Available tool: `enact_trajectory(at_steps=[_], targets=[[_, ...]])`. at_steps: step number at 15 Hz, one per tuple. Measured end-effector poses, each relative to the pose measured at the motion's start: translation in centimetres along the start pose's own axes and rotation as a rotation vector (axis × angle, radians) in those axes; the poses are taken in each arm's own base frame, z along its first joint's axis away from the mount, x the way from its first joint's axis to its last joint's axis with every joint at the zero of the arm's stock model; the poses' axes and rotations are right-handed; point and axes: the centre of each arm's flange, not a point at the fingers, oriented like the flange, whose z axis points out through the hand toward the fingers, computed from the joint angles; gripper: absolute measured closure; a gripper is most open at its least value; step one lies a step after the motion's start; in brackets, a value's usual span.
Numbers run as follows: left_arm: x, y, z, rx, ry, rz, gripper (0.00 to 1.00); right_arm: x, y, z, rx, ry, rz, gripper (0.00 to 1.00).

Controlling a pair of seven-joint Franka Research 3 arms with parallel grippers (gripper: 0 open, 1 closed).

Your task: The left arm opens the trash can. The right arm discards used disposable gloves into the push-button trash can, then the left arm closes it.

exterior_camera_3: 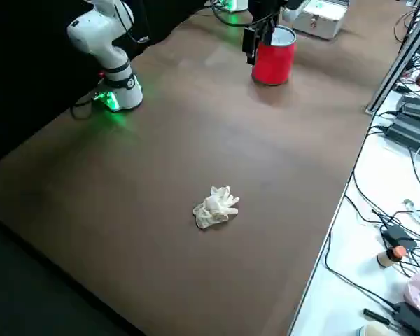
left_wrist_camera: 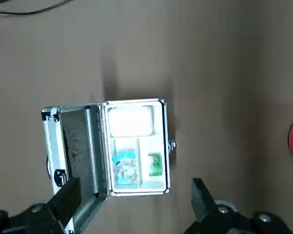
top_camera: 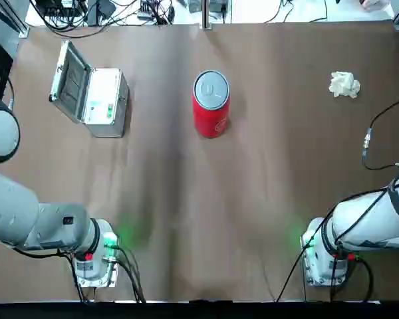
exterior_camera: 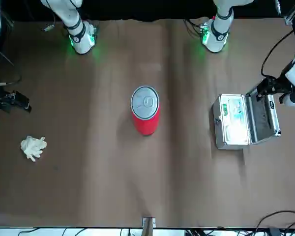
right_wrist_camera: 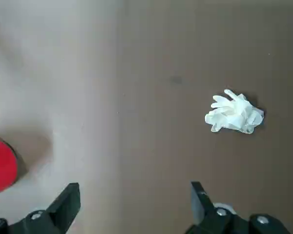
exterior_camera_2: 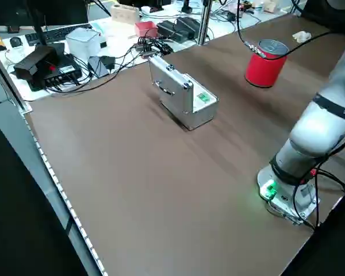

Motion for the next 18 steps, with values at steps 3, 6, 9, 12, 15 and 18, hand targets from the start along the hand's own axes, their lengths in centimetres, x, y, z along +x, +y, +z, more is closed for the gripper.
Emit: enact_trajectory(at_steps=[3,6,9,12,15,18], targets=[[-0.1,-0.2,0.1,0.0,-0.008,0.006,0.0,0.0,0.2,0.0,-0.001,0.002,0.004,0.0],[-0.1,-0.4,0.0,0.0,-0.011,0.002,0.0,0.0,0.3,0.0,-0.001,0.002,0.004,0.0],[0.0,0.1,0.5,-0.002,-0.024,0.011,0.0,0.0,-0.1,0.0,0.0,0.001,-0.002,0.0],[0.8,1.7,2.9,-0.01,-0.072,0.041,0.0,0.0,-1.0,0.1,0.001,-0.002,-0.017,0.0],[1.3,3.4,5.0,-0.019,-0.124,0.072,0.0,0.1,-1.2,0.5,0.002,-0.009,-0.02,0.0],[1.3,5.0,5.5,-0.031,-0.14,0.097,0.05,0.4,-1.2,1.4,0.003,-0.017,-0.021,0.0]])
